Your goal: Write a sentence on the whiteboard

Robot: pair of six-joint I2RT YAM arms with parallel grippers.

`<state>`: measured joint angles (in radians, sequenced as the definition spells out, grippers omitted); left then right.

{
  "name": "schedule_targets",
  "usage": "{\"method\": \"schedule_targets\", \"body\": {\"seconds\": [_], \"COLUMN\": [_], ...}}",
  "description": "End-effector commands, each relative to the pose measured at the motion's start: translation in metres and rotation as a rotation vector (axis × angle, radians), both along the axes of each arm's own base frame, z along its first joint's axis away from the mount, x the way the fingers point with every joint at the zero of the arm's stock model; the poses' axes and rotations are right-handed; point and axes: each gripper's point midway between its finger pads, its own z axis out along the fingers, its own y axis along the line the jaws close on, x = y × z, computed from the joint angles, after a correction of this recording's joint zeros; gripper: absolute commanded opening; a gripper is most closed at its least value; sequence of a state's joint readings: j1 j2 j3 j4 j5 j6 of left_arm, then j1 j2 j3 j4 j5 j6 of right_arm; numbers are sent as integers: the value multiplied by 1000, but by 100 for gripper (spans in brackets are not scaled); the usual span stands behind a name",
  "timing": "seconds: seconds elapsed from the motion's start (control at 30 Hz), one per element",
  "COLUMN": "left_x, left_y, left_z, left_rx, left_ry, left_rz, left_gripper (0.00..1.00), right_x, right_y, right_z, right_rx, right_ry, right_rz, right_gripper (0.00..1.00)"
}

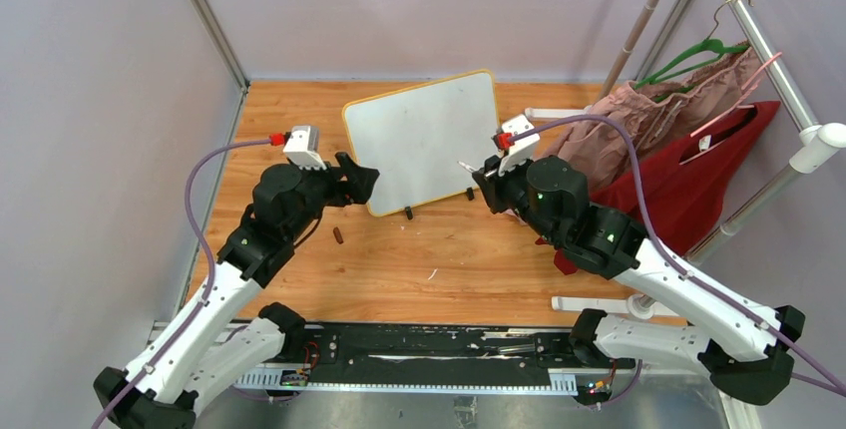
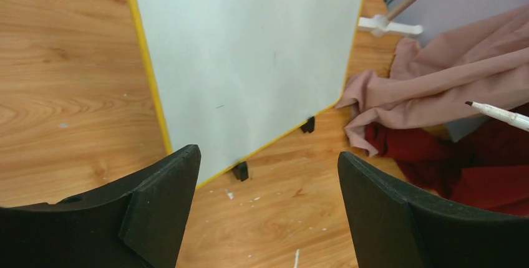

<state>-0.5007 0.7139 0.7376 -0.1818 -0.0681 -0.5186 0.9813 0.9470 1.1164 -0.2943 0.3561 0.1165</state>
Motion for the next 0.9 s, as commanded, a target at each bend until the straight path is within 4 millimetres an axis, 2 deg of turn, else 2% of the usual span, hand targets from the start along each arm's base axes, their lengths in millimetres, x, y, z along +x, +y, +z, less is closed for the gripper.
{"method": "schedule_targets", "body": {"seconds": [0.0,0.13,0.3,0.47,0.6,0.7,0.87], "left_x": [13,25,36,46,53,55,60], "left_y": [11,22,18,2,1,1,8], "left_z": [20,24,21,5,-1,-8,-16], "left_rx": [127,192,172,154,32,-76,-101], "left_ry": [-67,-157,-255,-181,-155,-132,-98], "left_rz": [43,103,114,44,21,-12,-5], "left_gripper": [86,88,89,94,95,95,95], "right_x": [-3,-4,1,10,18,19,26], "right_y": [-4,0,6,8,9,19,29], "right_z": [-19,-24,-32,-45,-43,-43,-54], "right_rx": [-68,-74,-72,-106,-93,-79,-149], "right_ry": [26,37,28,27,7,14,28], "right_rz": [4,19,16,-17,-54,-28,-15], "right_gripper": [0,0,0,0,0,0,0]}}
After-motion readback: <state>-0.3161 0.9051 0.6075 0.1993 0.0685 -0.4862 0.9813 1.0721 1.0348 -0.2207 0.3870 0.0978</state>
